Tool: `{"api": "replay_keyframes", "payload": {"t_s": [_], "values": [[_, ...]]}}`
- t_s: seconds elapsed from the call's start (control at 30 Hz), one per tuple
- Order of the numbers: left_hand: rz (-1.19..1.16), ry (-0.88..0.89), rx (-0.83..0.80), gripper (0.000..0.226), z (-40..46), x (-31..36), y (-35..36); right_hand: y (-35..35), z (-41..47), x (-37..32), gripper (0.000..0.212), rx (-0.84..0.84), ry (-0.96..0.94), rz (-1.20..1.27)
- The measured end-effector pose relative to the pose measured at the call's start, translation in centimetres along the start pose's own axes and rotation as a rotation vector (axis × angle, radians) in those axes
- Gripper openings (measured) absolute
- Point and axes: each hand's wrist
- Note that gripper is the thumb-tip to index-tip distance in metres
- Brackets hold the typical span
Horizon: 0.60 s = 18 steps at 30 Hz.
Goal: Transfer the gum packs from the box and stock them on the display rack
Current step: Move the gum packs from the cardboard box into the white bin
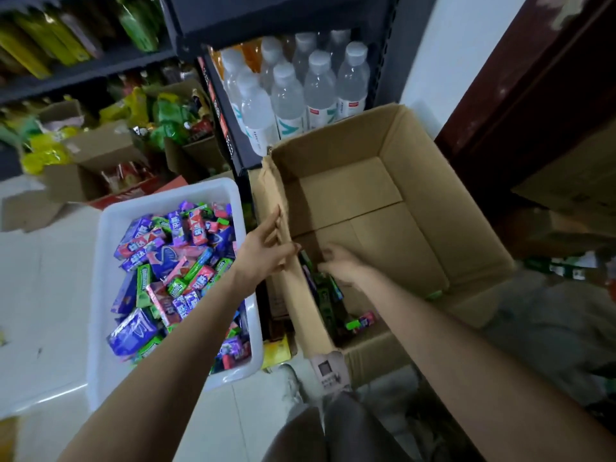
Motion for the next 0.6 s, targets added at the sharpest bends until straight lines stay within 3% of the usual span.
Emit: {"api": "replay_keyframes", "payload": {"t_s": [0.23,0.47,0.6], "values": [[0.000,0.032,0.000,0.082,0.09,-0.67,-0.13,0.58,0.53,-0.32,0.026,-0.031,0.060,-0.167],[-0.015,0.028,-0.008,0.083,-0.06,-0.76,-0.26,1.14,0.64,0.01,0.045,0.011,0.052,-0.141],[-0.024,0.035,-0.011,0.084,-0.25,-0.69,-0.33,1.20,0.42,-0.27,0.042,-0.002,0.070,-0.051]]}}
Point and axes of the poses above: each hand's wrist, its own z-axis towards the middle knuckle, its own y-axis out of the palm, x = y × z, and after that the axes turned 11 degrees about -x, right-handed
